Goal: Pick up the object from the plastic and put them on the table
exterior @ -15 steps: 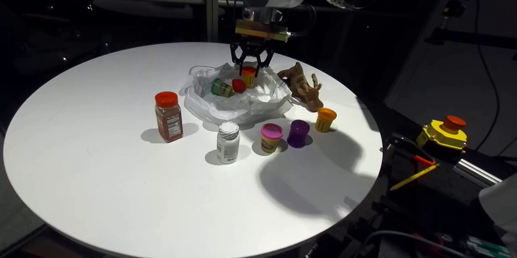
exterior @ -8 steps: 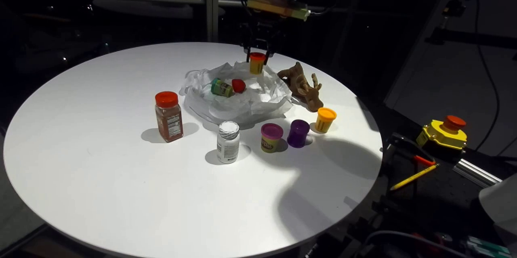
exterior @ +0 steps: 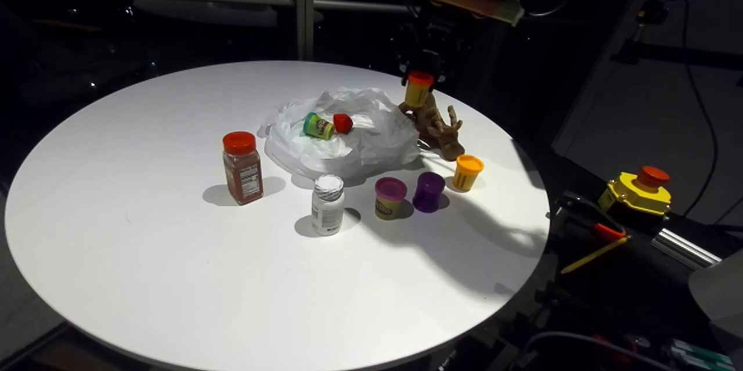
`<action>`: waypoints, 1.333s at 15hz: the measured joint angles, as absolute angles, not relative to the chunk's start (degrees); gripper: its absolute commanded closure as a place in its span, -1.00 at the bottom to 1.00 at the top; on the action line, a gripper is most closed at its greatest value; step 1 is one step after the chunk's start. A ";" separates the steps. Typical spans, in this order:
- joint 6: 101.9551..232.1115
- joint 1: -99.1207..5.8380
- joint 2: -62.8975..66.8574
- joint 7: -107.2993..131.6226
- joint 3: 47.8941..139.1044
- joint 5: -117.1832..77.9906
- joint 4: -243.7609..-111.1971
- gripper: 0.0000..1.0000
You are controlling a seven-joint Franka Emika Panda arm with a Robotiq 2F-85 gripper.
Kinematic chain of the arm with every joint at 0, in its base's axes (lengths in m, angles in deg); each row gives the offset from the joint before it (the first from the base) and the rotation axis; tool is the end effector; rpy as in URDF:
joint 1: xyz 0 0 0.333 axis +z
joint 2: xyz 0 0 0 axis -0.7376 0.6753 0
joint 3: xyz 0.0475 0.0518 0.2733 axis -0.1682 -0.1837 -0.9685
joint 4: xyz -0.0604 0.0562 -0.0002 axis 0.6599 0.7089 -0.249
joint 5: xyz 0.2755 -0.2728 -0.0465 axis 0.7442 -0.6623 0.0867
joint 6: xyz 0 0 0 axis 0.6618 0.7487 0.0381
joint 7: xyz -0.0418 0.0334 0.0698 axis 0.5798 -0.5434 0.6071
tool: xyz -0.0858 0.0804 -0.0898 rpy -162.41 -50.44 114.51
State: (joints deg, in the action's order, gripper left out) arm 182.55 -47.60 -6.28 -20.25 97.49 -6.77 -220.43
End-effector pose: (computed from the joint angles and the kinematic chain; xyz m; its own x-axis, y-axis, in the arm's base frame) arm 0.5135 -0.0747 0.2061 0.5967 -0.8016 0.0381 -0.7921 -0.5959 -0.1325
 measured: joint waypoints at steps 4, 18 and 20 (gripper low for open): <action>188.40 -50.68 -14.61 -19.61 97.76 -3.50 -234.15 0.44; 200.61 -54.64 -6.89 -23.48 101.04 -4.67 -238.90 0.44; 200.54 -54.61 -4.61 -24.94 102.54 -6.36 -237.68 0.44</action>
